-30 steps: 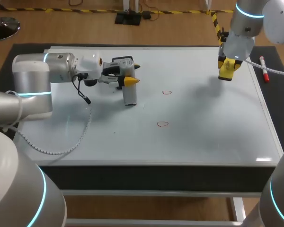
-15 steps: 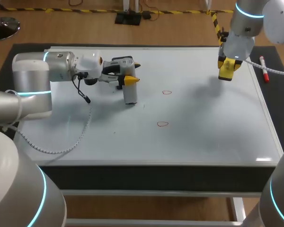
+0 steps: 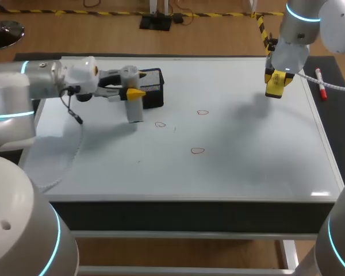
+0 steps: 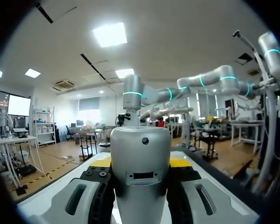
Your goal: Pick up the inspection probe, press it on each red-marked spot on the whiteboard one by one, put down the probe, pick up the eraser, and wipe off all the red marks.
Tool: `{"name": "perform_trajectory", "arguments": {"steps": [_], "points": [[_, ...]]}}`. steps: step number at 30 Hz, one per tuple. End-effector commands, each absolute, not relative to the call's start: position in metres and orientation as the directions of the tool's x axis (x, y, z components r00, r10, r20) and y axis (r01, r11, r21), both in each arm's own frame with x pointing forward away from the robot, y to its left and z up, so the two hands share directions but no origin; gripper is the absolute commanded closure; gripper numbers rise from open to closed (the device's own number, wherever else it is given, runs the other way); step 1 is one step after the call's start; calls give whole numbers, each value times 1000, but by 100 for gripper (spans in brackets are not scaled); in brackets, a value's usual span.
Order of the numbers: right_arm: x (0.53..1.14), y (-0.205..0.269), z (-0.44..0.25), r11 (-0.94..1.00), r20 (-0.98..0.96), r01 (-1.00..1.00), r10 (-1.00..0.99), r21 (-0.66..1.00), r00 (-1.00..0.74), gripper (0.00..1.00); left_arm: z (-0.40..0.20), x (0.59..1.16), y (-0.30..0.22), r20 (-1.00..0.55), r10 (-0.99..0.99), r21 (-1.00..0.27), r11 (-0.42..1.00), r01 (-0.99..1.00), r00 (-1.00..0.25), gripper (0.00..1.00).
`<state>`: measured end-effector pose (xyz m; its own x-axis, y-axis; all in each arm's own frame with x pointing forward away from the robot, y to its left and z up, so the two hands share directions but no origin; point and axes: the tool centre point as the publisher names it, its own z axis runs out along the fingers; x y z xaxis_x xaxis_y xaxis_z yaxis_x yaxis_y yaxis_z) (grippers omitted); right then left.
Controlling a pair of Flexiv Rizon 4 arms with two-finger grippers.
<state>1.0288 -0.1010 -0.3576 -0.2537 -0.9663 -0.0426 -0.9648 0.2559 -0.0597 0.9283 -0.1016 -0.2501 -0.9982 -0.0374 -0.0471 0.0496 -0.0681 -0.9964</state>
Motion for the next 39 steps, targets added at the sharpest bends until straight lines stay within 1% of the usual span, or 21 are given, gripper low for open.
{"name": "perform_trajectory", "arguments": {"steps": [1,5,15,21,27,33,34,36,39], "points": [[1029,-102,-357,254,-40,-965,-967,-60,-252,100,-243,910,-74,-56,-134,-996,-57,64,-989,100],[1029,-102,-357,254,-40,-965,-967,-60,-252,100,-243,915,-56,-56,-160,-998,-28,61,-986,100],[1029,-102,-357,254,-40,-965,-967,-60,-252,100,-253,929,-15,-45,-198,-999,-21,50,-979,100],[1029,-102,-357,254,-40,-965,-967,-60,-252,100,-258,942,17,-30,-259,-999,-24,38,-965,100],[1029,-102,-357,254,-40,-965,-967,-60,-252,100,-255,949,30,-25,-285,-999,-32,35,-958,100],[1029,-102,-357,254,-40,-965,-967,-60,-252,100,-255,949,30,-25,-285,-999,-32,35,-958,100],[1036,-104,-358,268,-12,-962,-963,-44,-268,100,-255,949,30,-25,-285,-999,-32,35,-958,100],[1041,-95,-354,218,52,-974,-974,-63,-221,100,-255,949,30,-25,-285,-999,-32,35,-958,100],[1026,-62,-343,97,105,-990,-989,-102,-108,100,-255,949,30,-25,-285,-999,-32,35,-958,100]]}}
